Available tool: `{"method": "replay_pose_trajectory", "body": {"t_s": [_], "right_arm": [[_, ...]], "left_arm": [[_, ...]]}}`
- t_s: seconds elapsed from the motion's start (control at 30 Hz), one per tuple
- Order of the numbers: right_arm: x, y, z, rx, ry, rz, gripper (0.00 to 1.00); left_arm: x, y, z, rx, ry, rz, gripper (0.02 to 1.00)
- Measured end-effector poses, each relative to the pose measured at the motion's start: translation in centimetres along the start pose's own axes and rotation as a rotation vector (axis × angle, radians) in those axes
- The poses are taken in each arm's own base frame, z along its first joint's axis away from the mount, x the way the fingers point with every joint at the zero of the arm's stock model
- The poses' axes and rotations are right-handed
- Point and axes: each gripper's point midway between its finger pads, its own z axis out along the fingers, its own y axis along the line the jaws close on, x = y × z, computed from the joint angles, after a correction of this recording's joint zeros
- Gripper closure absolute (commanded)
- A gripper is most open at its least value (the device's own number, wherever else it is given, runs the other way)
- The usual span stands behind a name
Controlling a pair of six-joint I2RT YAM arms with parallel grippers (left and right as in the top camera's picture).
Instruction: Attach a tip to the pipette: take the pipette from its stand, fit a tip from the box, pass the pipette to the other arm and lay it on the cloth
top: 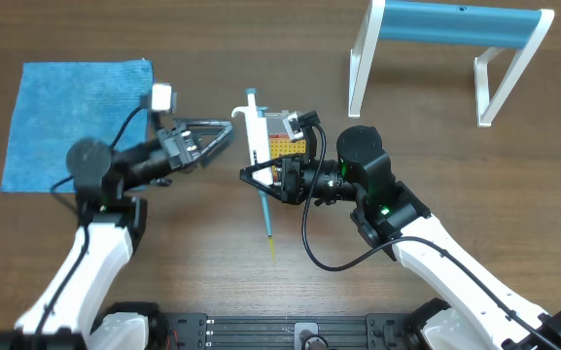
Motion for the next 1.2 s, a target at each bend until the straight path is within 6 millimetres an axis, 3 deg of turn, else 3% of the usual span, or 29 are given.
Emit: {"method": "replay_pose_trajectory", "body": {"t_s": [0.17, 0.3, 0.63, 0.73, 0.83, 1.1, 1.2], "right_arm": [[0.1, 0.1, 0.0, -0.003, 0.004, 0.000, 0.919], [0.1, 0.1, 0.0, -0.004, 0.004, 0.000, 0.919], [0.7, 0.6, 0.0, -0.035, 0.042, 0.000, 0.919], [0.8, 0.6, 0.0, -0.037, 0.044, 0.000, 0.919], [0.8, 0.6, 0.0, -0.037, 0.045, 0.000, 0.919], [0.8, 0.6, 0.0, -0.037, 0.044, 0.003, 0.919], [0.8, 0.6, 0.0, -0.037, 0.045, 0.004, 0.919]], "left_arm": [[1.8, 1.7, 1.7, 0.006, 0.120, -0.047, 0.086], [3.2, 1.4, 2.9, 0.026, 0.176, -0.034, 0.086], [3.1, 0.6, 3.3, 0.051, 0.161, 0.033, 0.091], [2.9, 0.7, 3.3, 0.050, 0.150, 0.045, 0.251], [2.7, 0.7, 3.3, 0.048, 0.135, 0.056, 0.599], [2.3, 0.7, 3.4, 0.047, 0.113, 0.071, 0.632], [2.4, 0.6, 3.6, 0.048, 0.111, 0.070, 0.772]]}}
